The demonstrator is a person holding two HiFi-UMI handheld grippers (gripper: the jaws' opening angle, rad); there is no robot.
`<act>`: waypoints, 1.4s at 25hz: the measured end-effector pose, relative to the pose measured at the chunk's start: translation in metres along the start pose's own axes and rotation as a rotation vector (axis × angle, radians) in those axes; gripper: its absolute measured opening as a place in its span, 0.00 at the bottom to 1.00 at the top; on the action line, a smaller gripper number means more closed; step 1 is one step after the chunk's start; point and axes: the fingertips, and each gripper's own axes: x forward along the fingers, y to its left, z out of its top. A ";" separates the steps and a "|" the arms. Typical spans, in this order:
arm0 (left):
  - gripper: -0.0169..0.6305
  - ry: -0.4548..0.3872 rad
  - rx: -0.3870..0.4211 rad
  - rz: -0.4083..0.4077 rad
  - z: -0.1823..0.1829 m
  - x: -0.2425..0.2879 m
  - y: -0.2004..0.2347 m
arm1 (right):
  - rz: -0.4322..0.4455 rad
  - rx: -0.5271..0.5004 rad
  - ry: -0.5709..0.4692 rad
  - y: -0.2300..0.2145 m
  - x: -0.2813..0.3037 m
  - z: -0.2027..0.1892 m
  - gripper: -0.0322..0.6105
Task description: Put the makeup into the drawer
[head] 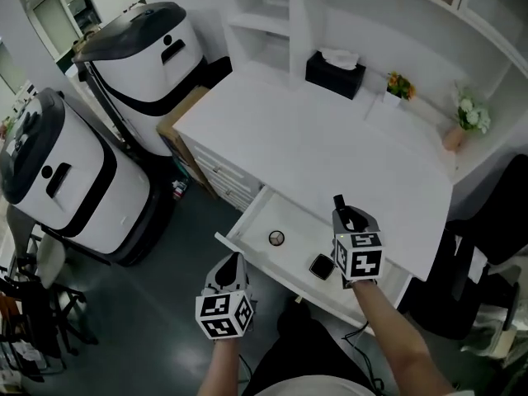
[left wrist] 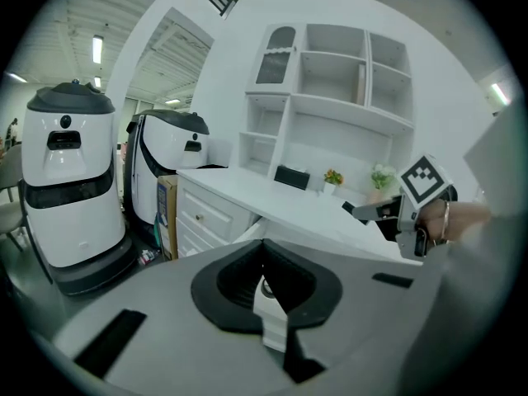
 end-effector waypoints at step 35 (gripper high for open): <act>0.02 0.104 0.128 -0.244 -0.039 0.031 -0.104 | -0.083 0.224 0.312 -0.055 -0.056 -0.203 0.21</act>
